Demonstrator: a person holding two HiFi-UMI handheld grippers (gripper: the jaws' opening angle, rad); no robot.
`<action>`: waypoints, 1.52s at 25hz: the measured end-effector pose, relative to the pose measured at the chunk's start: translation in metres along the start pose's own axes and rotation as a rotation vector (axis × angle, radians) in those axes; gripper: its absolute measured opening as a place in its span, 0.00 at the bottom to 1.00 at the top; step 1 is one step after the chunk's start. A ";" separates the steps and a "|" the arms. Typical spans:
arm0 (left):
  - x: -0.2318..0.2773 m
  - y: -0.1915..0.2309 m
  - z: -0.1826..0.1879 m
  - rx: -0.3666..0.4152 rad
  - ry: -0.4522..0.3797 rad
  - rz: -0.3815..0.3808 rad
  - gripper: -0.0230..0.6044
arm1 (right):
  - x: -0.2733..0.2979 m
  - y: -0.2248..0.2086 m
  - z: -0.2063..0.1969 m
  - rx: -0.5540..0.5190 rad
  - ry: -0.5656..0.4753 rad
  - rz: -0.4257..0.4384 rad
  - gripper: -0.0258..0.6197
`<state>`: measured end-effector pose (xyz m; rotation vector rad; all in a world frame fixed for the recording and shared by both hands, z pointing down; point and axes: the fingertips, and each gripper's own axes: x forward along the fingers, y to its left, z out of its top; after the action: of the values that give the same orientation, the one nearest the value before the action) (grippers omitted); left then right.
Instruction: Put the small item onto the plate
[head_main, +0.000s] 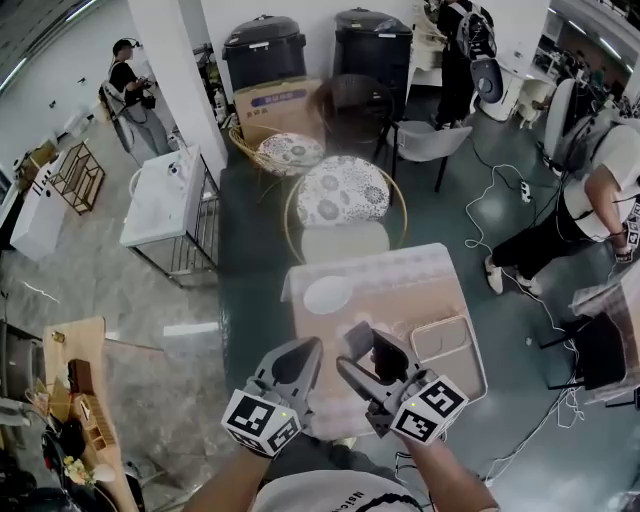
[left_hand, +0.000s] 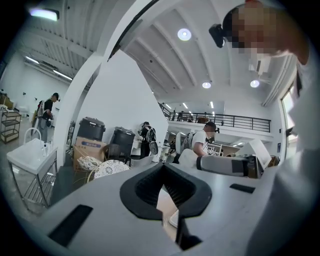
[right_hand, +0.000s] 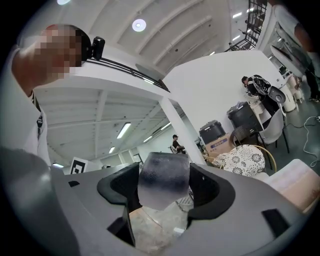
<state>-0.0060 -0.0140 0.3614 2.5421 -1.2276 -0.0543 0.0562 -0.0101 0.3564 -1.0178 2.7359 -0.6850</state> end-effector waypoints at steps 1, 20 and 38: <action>0.006 0.008 -0.003 0.001 0.003 -0.006 0.04 | 0.008 -0.006 -0.004 -0.002 0.008 -0.011 0.55; 0.130 0.174 -0.131 -0.054 0.117 -0.050 0.04 | 0.140 -0.191 -0.147 0.028 0.221 -0.257 0.55; 0.175 0.231 -0.235 -0.133 0.201 -0.047 0.04 | 0.173 -0.301 -0.285 -0.060 0.557 -0.386 0.55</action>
<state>-0.0309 -0.2201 0.6713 2.3952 -1.0515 0.1024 0.0195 -0.2187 0.7529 -1.6038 3.0486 -1.0932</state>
